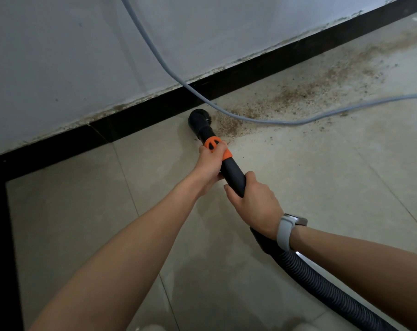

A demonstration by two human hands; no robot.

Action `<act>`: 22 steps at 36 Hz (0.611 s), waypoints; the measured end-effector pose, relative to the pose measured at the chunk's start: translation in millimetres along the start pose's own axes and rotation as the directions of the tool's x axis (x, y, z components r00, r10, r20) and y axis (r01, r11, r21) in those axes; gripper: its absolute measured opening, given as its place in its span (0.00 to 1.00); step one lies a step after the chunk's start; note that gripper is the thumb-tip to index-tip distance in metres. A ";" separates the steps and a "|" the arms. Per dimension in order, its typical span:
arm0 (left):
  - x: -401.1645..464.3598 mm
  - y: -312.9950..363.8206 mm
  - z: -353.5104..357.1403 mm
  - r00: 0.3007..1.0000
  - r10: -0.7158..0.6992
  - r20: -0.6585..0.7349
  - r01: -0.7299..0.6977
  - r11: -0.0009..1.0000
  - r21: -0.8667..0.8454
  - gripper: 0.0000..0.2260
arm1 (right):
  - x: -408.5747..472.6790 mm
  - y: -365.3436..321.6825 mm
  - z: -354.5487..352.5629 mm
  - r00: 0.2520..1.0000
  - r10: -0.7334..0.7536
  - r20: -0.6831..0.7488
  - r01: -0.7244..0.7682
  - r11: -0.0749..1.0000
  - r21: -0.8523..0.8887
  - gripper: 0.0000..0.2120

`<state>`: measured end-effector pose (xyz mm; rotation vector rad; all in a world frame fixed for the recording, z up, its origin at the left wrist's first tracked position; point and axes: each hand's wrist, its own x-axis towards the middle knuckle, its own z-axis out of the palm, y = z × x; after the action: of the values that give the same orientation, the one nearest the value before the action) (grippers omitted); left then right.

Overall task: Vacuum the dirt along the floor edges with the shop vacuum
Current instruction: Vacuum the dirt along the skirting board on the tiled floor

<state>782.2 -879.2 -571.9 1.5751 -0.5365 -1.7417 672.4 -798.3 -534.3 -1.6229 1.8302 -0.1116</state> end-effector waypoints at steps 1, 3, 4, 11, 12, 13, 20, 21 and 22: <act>0.7 -1.0 -4.5 1.000 0.014 -0.018 -0.015 1.000 -0.014 0.22 | 0.9 -1.5 0.5 1.000 -0.025 0.005 0.025 1.000 -0.010 0.16; 3.8 -4.0 -15.6 0.997 0.038 -0.063 -0.041 0.998 -0.046 0.22 | 3.7 -6.3 1.7 0.997 -0.074 0.025 0.075 0.997 -0.036 0.16; 5.4 -5.3 -21.9 0.995 0.047 -0.086 -0.052 0.997 -0.061 0.21 | 5.7 -9.9 2.6 0.995 -0.095 0.039 0.097 0.994 -0.053 0.16; 17.3 0.9 -46.6 0.988 0.063 -0.142 -0.079 0.991 -0.105 0.11 | 21.3 -31.5 12.4 0.988 -0.140 0.069 0.145 0.987 -0.074 0.16; 19.7 1.2 -46.0 0.989 0.062 -0.137 -0.076 0.992 -0.105 0.12 | 22.9 -31.0 13.1 0.988 -0.138 0.065 0.142 0.987 -0.073 0.16; 21.4 0.6 -44.3 0.990 0.057 -0.130 -0.071 0.992 -0.103 0.14 | 23.9 -29.5 13.2 0.990 -0.129 0.064 0.134 0.988 -0.071 0.16; 28.6 8.7 -12.5 0.999 0.032 -0.037 -0.034 0.998 -0.049 0.19 | 31.6 -12.3 5.2 0.999 -0.042 0.019 0.043 0.999 -0.018 0.16; 29.7 10.9 -6.8 1.000 0.026 -0.017 -0.026 0.999 -0.037 0.19 | 32.6 -9.7 2.9 1.000 -0.028 0.005 0.029 0.999 -0.017 0.16; 31.4 12.4 -1.5 1.000 0.019 0.000 -0.019 0.999 -0.028 0.20 | 34.0 -6.8 1.3 1.000 -0.015 -0.011 0.015 1.000 -0.018 0.17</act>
<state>786.5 -910.2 -584.4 1.5455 -0.5230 -1.7285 679.2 -830.1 -546.4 -1.6513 1.8321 -0.1116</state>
